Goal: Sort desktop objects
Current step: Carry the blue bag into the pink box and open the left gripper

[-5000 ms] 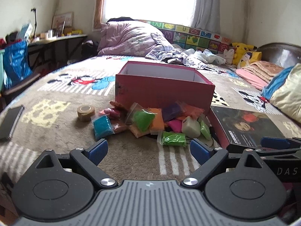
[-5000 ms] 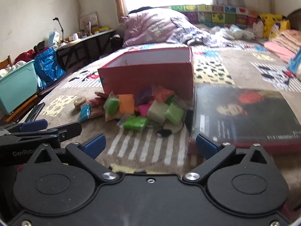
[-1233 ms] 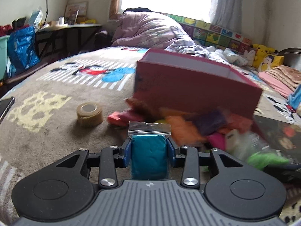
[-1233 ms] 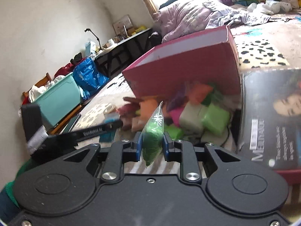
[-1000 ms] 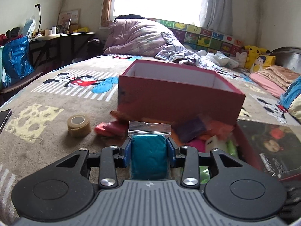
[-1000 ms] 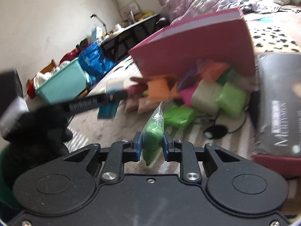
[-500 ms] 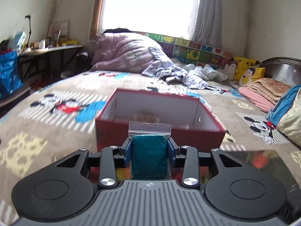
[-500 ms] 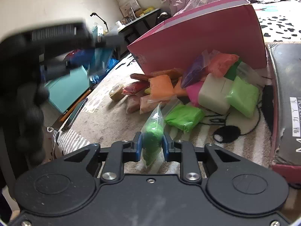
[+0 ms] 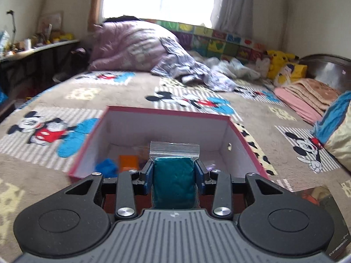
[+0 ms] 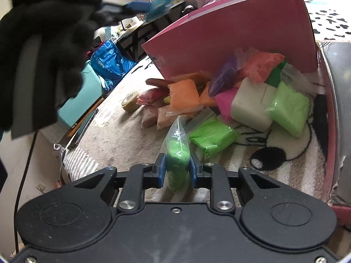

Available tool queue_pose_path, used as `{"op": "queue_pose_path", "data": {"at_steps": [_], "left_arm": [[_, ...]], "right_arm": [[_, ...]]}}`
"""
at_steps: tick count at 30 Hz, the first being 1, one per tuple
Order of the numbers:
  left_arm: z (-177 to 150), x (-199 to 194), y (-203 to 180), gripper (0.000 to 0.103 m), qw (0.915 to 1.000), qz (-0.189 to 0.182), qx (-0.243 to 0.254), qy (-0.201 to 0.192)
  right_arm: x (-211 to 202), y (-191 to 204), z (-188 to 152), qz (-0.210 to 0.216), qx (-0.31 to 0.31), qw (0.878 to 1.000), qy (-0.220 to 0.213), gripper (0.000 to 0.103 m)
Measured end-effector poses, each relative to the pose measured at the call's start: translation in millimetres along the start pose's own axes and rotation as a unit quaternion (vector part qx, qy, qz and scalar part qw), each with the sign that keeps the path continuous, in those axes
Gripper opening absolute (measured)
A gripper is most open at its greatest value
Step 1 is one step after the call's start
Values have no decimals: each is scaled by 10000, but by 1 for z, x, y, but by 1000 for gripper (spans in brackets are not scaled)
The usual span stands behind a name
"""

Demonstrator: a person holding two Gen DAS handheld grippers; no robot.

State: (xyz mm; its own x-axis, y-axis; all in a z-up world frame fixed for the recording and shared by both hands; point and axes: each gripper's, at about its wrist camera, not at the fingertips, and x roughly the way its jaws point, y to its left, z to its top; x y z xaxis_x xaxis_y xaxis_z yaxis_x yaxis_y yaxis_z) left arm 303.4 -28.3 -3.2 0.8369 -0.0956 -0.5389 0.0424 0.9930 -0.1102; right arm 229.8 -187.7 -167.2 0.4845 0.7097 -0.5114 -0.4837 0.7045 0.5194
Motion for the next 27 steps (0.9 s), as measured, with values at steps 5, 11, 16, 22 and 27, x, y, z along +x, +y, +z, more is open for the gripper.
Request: {"op": "queue_pose_path", "data": {"at_steps": [5,11,16,22,27], "left_arm": [[8,42,-11,37,9993,123,52,346],[14,81,-2,37,9958,469,74,786],[10,97,9,37,9933,520,-111,1023],[9,112,17,37,9903,640,-248,1208],[7,113,21,56,9895,491,-382,1302]], "right_arm": [[5,-4,2,-6,74,10000,39,22],[8,-7,4,37,119,9999,60,22],[10,-9,6,87,175,9998,74,22],[10,-11,7,131,227,9996,79,22],[11,-12,8,151,256,9995,74,22]]}}
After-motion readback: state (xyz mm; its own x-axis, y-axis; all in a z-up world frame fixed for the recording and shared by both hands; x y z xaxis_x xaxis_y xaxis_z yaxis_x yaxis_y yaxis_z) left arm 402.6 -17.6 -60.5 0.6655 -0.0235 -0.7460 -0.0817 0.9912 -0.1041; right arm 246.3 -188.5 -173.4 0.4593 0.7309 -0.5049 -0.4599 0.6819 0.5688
